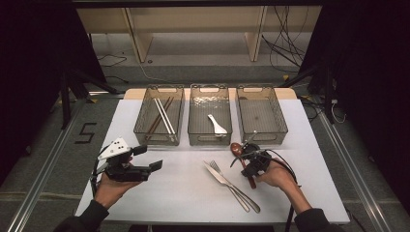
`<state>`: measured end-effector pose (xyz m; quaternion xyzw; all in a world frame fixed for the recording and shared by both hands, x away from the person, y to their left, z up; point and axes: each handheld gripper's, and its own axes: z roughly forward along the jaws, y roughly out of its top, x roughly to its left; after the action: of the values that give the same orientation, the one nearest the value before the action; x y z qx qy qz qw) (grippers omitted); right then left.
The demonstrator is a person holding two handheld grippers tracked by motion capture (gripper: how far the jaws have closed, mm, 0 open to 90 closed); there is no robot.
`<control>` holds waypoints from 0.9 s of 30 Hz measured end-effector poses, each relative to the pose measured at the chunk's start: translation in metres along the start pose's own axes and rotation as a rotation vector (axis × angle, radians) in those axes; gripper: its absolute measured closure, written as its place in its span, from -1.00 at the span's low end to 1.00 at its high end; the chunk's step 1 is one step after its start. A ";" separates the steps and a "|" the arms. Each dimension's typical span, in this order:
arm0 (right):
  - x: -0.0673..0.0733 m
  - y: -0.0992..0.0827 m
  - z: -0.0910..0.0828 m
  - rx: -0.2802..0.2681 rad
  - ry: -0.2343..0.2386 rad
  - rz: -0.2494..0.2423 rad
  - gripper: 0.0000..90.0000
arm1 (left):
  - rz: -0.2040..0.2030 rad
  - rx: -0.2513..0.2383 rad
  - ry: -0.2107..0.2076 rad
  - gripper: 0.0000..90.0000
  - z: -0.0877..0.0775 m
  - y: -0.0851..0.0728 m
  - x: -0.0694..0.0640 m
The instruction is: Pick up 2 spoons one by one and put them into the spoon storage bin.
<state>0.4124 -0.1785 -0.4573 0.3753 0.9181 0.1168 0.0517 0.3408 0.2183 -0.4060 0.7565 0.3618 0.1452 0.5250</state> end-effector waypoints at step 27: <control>-0.002 -0.004 -0.004 0.033 -0.001 -0.022 0.76 | 0.004 0.000 0.001 -0.66 0.000 0.000 0.000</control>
<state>0.4106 -0.1829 -0.4547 0.3662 0.9239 0.1008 0.0470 0.3404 0.2182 -0.4056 0.7573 0.3604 0.1466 0.5246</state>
